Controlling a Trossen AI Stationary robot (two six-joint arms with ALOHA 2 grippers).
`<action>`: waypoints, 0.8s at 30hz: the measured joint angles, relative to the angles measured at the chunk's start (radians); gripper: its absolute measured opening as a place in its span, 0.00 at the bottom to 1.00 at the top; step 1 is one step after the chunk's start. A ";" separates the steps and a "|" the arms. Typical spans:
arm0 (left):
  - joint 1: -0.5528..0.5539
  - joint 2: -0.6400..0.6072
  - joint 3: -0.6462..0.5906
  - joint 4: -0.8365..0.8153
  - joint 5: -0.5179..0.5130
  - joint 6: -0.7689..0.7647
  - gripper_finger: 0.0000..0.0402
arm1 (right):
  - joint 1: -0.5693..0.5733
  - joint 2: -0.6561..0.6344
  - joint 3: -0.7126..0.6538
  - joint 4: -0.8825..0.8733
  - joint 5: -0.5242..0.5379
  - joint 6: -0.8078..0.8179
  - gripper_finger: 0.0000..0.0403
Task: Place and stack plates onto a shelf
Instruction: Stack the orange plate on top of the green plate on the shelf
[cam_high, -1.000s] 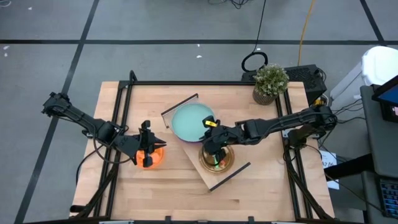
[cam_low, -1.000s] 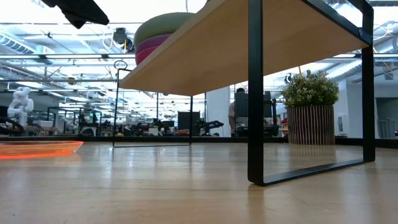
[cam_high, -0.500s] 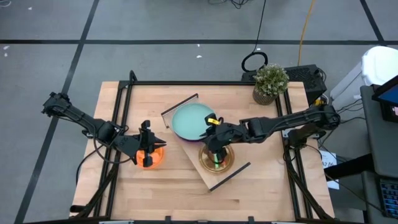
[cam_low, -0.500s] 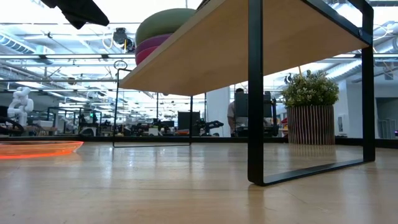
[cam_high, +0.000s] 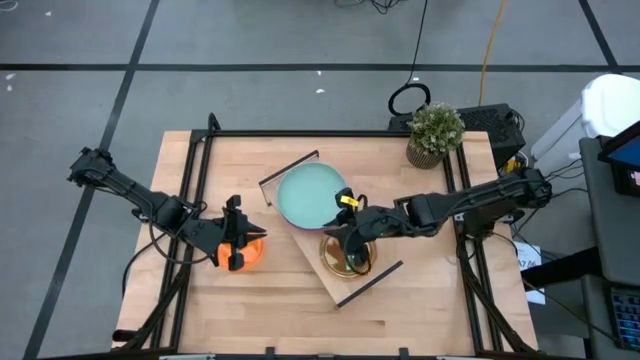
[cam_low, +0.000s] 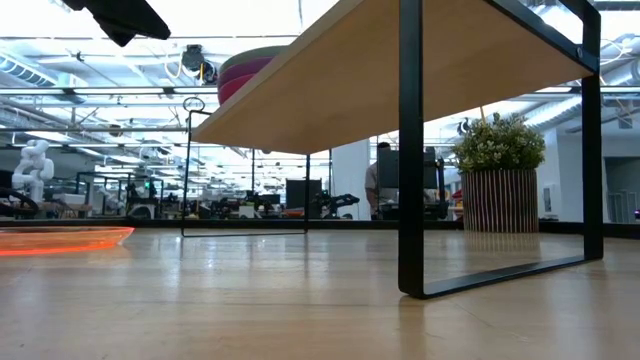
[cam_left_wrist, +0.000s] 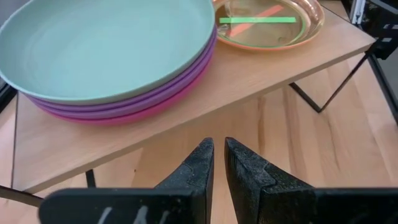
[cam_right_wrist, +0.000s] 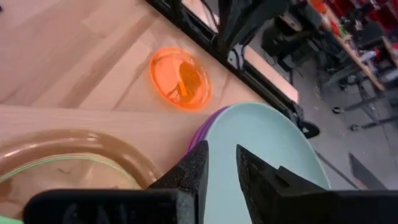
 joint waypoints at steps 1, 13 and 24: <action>-0.004 0.000 0.000 0.000 0.000 -0.004 0.12 | 0.011 -0.007 0.000 -0.004 0.022 0.010 0.17; -0.088 0.070 -0.001 -0.001 0.000 -0.113 0.12 | 0.118 -0.071 0.000 -0.102 0.094 0.274 0.17; -0.165 0.267 -0.001 -0.001 0.001 -0.252 0.12 | 0.191 -0.071 0.000 -0.145 0.093 0.401 0.17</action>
